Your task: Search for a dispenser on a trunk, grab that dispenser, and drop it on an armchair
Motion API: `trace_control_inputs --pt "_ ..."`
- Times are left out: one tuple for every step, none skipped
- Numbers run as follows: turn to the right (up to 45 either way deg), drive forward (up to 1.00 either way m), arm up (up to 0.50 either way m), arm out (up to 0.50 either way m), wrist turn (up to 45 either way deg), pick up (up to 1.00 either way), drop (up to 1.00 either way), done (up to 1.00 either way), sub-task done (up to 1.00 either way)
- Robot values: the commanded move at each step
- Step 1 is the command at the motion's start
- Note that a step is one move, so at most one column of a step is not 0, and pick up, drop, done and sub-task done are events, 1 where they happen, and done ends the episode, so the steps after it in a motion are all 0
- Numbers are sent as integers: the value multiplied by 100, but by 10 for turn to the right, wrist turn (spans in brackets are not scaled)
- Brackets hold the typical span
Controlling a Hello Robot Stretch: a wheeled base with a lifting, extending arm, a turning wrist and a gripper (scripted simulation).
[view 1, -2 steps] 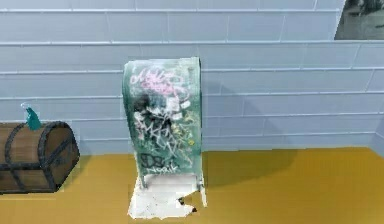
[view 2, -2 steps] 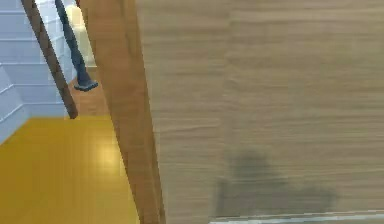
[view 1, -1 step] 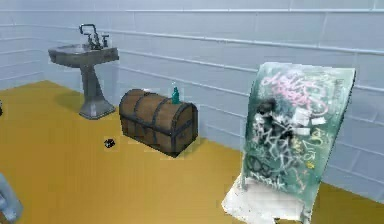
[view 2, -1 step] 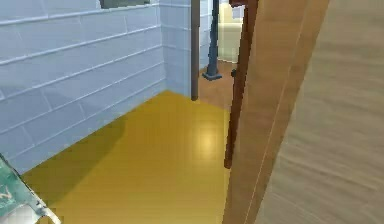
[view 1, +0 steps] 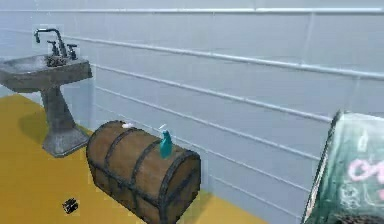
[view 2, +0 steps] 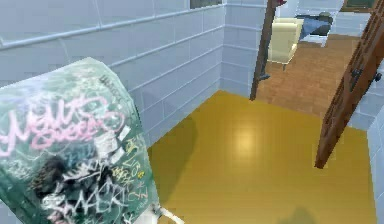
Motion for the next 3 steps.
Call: trace_control_inputs --pt "-90 0 0 0 0 0 0 0 0" --pt "0 20 0 0 0 0 0 0 0" --pt "-420 0 0 0 0 0 0 0 0"
